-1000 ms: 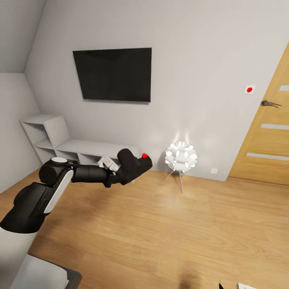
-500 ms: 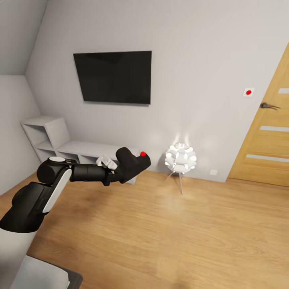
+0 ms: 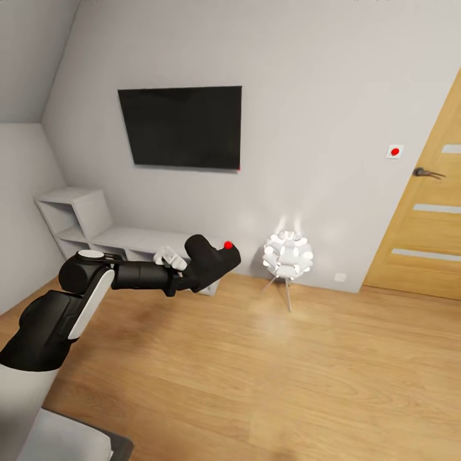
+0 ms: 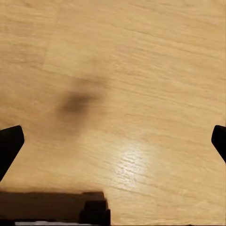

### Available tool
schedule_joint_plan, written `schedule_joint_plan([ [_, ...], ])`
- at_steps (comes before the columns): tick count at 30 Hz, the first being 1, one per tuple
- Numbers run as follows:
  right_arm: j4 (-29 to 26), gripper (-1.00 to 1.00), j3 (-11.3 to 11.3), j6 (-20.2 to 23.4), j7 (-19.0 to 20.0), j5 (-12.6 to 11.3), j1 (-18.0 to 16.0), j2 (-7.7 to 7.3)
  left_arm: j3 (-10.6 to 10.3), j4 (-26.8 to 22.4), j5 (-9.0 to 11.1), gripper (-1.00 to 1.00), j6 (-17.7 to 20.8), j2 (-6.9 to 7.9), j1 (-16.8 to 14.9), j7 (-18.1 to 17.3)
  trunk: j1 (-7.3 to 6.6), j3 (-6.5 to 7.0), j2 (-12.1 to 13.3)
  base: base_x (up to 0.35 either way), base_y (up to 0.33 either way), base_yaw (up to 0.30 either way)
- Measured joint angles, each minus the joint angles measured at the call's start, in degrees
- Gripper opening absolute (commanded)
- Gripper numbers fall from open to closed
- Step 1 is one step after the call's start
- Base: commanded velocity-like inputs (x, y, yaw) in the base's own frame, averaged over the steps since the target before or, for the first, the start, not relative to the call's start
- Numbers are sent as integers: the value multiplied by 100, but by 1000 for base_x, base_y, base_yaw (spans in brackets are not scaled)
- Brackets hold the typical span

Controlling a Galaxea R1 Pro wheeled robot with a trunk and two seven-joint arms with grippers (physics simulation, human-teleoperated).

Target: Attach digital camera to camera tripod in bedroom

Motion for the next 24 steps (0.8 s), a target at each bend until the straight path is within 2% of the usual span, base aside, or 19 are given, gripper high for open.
schedule_joint_plan([
  [10, -1, 100, 0, 271, 7, 1, 0, 109, -12, -14, 3, -100, -1, -11, 1, -7, -220, 249, 401, 0, 0, 0],
  [24, -1, 100, 0, 291, 10, -7, 0, 122, -16, -3, -2, -100, -3, -9, 4, -8, -527, 521, 963, 0, 0, 0],
])
